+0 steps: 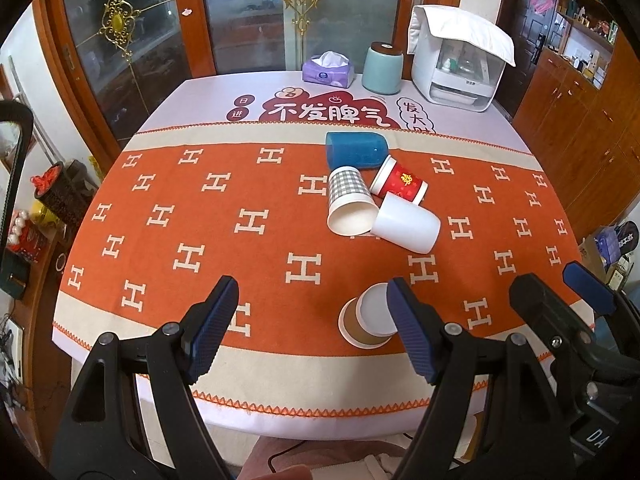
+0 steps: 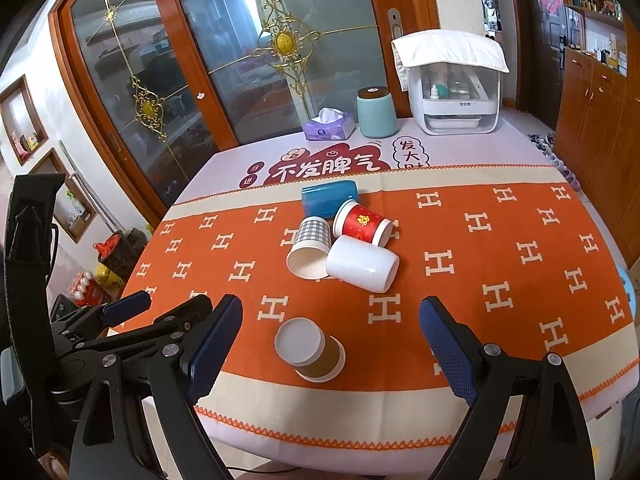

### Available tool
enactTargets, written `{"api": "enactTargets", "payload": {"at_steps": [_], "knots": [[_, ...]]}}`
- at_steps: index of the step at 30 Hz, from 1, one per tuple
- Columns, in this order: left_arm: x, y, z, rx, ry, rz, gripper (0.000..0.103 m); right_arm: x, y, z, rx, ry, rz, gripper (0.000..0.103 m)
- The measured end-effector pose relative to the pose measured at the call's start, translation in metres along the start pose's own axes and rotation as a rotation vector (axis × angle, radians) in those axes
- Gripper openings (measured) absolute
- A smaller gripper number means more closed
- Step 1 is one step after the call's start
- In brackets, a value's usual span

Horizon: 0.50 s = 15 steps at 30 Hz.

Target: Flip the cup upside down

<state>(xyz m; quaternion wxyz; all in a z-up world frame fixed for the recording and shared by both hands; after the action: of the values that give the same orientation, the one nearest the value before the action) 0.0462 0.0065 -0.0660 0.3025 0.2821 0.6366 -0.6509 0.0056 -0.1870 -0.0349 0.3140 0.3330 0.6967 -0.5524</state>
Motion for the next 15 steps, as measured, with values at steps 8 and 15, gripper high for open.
{"api": "enactTargets", "payload": {"at_steps": [8, 15], "knots": [[0.0005, 0.0002, -0.0004, -0.003, 0.001, -0.001, 0.074, 0.0017, 0.0007, 0.0, -0.001, 0.001, -0.002, 0.091], [0.0006, 0.0005, -0.0005, -0.003, 0.0, -0.001, 0.074, 0.002, 0.0012, -0.0002, -0.002, 0.003, -0.003, 0.091]]}}
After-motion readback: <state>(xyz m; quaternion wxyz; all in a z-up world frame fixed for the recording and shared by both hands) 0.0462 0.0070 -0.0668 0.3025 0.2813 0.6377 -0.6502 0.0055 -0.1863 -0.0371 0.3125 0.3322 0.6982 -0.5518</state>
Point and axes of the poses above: each gripper's, at about its wrist camera, not at the fingertips, and y roughly the way its jaws point, z to its right, x to its underside, the point moved 4 cm from there along y, roughly the way its jaws point, and after that the axes turned 14 degrees about z, right-handed, at the moved point
